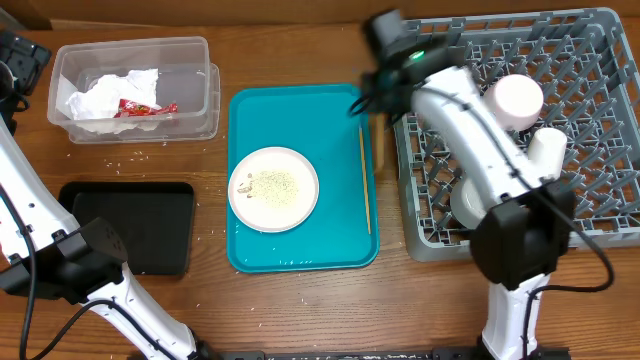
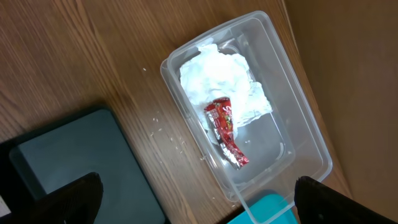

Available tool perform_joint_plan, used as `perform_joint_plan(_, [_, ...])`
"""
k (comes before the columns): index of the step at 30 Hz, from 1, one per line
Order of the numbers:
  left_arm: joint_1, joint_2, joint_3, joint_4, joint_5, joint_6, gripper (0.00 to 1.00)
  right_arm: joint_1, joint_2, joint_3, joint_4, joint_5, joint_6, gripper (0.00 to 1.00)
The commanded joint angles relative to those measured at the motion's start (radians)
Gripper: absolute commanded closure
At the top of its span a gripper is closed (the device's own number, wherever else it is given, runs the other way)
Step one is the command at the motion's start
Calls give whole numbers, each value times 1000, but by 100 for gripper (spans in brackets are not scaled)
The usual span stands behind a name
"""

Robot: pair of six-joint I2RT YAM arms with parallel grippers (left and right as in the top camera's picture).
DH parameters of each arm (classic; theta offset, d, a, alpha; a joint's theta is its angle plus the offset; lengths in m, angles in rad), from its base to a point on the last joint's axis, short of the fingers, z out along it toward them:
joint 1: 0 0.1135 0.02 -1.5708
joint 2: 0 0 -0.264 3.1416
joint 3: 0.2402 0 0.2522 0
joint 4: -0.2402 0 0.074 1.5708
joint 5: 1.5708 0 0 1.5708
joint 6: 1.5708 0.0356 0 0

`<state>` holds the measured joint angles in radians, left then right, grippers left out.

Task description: Sort waste into correct bins and load items into the dishwasher

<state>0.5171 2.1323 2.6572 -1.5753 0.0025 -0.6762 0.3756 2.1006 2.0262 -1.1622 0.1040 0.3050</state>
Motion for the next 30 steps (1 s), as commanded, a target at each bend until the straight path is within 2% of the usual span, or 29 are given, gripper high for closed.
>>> perform_joint_plan(1, [-8,6,0,2,-10,19,0,-88,-19,16,-11,-43,-200,96])
perform_joint_plan(7, [-8,6,0,2,-10,19,0,-202,-18,2,-18,-238,-315,96])
perform_joint_plan(12, [-8,6,0,2,-10,19,0,-223,-9,-22,-17,-263,-337,96])
perform_joint_plan(13, [-8,6,0,2,-10,19,0,-223,-9,-29,-16,-264,-335,94])
perform_joint_plan(14, [-8,6,0,2,-10,19,0,-222,-9,-33,-16,-263,-335,87])
perform_joint_plan(15, [-8,6,0,2,-10,19,0,-220,-9,-37,-16,-263,-331,73])
perform_joint_plan(21, [-8,6,0,2,-10,19,0,-220,-10,-30,-34,-263,-229,55])
perform_joint_plan(30, [-8,6,0,2,-10,19,0,-151,-15,-23,-146,-405,-148,57])
